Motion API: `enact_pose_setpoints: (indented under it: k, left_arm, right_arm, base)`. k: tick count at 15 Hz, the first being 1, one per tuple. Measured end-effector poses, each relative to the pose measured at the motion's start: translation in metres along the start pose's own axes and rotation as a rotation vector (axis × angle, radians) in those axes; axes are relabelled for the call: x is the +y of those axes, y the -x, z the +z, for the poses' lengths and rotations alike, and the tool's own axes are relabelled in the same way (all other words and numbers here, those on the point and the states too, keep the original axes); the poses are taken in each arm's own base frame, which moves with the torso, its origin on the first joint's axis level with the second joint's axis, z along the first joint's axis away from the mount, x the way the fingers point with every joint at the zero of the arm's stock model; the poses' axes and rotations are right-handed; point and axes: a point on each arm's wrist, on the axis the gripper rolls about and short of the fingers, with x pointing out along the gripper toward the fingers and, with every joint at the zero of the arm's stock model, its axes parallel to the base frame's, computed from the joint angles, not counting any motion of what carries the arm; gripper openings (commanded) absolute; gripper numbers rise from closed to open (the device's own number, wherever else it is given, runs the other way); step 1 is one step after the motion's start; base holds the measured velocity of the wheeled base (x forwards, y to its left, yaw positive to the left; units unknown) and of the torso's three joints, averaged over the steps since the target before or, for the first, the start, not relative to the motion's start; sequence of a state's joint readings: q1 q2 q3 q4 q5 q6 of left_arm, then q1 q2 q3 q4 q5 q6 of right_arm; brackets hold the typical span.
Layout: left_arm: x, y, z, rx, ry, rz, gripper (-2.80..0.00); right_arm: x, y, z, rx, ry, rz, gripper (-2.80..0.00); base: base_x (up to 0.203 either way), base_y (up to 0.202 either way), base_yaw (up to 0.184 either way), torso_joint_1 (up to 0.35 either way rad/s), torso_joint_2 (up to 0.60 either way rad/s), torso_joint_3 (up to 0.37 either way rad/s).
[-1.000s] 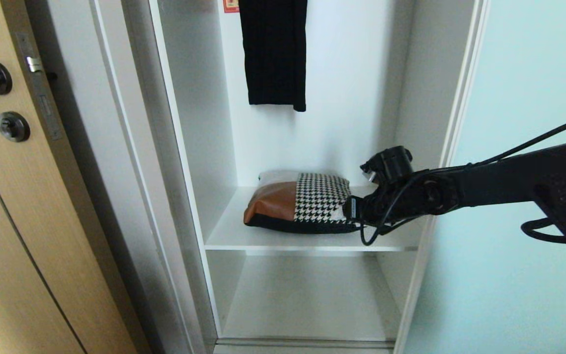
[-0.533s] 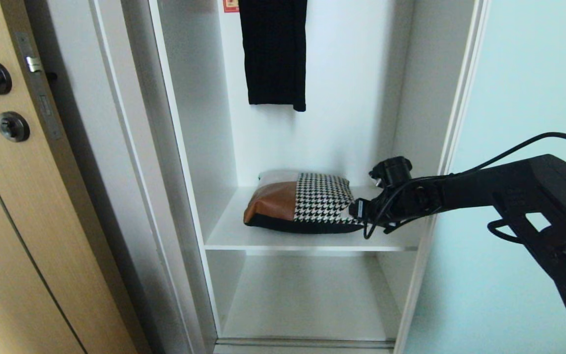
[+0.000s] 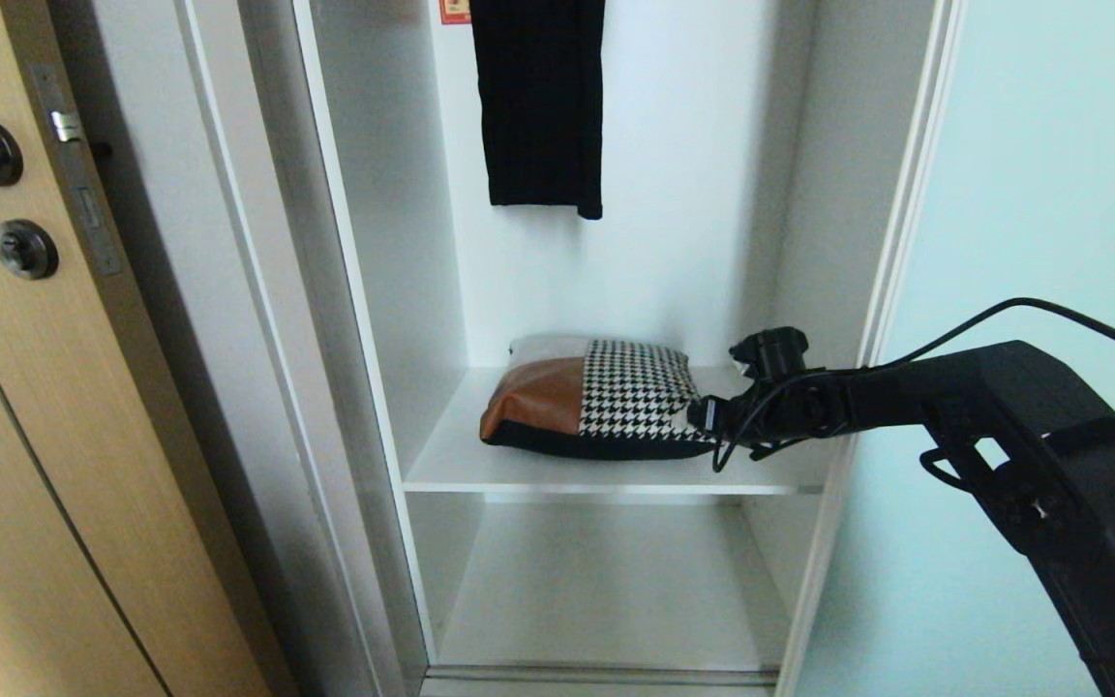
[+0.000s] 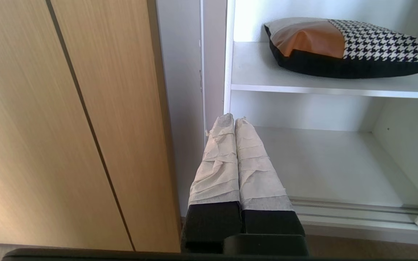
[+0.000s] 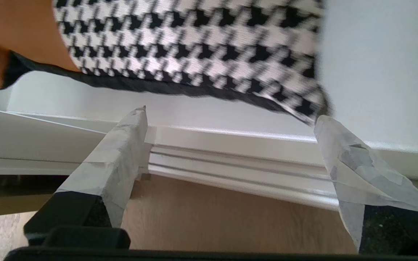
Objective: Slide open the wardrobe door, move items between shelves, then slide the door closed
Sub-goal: Place the pillow on the lower shelf
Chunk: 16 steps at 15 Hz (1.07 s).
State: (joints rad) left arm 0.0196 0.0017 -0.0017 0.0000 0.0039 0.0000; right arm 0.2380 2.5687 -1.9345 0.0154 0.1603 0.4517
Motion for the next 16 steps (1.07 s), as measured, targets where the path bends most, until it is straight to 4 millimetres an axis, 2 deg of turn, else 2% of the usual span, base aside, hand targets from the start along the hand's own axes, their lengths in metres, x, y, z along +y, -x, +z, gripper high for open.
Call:
enact_pose_setpoints:
  k: [7,13,16]
  left_arm:
    - [0.000,0.000,0.000,0.000,0.000,0.000,-2.80]
    - [0.000,0.000,0.000,0.000,0.000,0.000,-2.80]
    - [0.000,0.000,0.000,0.000,0.000,0.000,-2.80]
  right_arm:
    - [-0.007,-0.013,-0.004,-0.005,0.015,0.079,0.00]
    - [-0.043,-0.006,0.009,-0.025,-0.030,-0.001,0.00]
    - [-0.053,-0.011,0.012,-0.075,-0.030,0.007,0.00]
  base:
    - [0.000,0.000,0.000,0.000,0.00,0.000]
    - [0.000,0.000,0.000,0.000,0.00,0.000]
    - [0.000,0.000,0.000,0.000,0.00,0.000]
